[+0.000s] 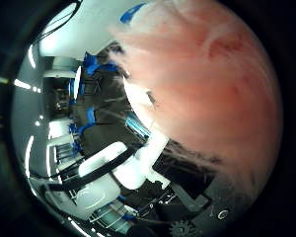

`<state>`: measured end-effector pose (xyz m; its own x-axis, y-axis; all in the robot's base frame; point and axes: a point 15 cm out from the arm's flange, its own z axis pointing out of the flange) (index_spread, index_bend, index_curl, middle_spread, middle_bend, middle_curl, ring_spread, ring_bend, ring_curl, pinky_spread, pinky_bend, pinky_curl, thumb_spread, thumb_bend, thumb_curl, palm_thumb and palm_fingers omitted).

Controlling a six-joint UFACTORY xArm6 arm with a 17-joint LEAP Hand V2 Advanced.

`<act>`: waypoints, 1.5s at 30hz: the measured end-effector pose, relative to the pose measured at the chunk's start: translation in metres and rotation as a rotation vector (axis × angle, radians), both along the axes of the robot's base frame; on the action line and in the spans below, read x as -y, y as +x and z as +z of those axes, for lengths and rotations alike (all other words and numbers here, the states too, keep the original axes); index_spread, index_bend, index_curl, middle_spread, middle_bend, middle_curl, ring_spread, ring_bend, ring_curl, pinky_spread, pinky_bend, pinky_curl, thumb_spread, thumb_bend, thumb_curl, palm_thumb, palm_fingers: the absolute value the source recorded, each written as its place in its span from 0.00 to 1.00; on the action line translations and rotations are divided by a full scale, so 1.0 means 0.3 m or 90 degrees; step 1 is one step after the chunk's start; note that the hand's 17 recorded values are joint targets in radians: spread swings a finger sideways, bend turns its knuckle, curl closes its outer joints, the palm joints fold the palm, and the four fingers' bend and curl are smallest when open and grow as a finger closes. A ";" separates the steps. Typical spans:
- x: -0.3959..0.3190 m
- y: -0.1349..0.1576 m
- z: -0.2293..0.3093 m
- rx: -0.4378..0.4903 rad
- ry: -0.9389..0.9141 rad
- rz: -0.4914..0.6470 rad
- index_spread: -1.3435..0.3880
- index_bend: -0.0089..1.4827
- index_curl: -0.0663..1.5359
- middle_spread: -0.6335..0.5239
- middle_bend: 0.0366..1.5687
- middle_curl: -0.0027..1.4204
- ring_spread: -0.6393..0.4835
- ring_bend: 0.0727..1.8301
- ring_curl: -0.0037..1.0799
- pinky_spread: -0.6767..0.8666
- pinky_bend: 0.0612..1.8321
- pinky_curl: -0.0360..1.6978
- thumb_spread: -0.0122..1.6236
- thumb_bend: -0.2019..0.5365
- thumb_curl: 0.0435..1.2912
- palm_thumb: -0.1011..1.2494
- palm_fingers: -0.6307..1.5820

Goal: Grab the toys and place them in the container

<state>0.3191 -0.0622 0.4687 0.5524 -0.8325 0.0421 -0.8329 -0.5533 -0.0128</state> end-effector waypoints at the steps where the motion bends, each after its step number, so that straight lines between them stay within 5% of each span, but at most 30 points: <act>1: -0.015 0.008 0.019 0.000 0.006 -0.001 0.62 0.69 0.69 0.34 0.78 0.77 0.33 0.71 0.88 0.33 0.62 0.79 0.68 0.26 0.44 0.85 0.74; 12: -0.254 0.187 0.158 0.036 0.049 -0.004 0.61 0.67 0.70 0.34 0.77 0.77 0.32 0.70 0.89 0.33 0.60 0.81 0.67 0.26 0.46 0.85 0.75; 28: -0.618 0.470 -0.011 0.067 0.076 0.004 0.61 0.65 0.71 0.35 0.76 0.77 0.32 0.69 0.89 0.33 0.58 0.82 0.65 0.25 0.47 0.86 0.76; 39: -0.810 0.540 -0.143 0.043 0.105 0.007 0.61 0.64 0.71 0.35 0.75 0.77 0.32 0.68 0.90 0.32 0.58 0.82 0.67 0.24 0.47 0.79 0.76; 43: -0.845 0.540 -0.152 0.035 0.129 0.006 0.61 0.57 0.68 0.35 0.69 0.72 0.33 0.65 0.81 0.28 0.53 0.72 0.72 0.22 0.41 0.68 0.79; 45: -0.853 0.530 -0.156 0.024 0.139 0.006 0.60 0.39 0.63 0.35 0.62 0.65 0.33 0.62 0.71 0.20 0.47 0.62 0.74 0.23 0.37 0.62 0.74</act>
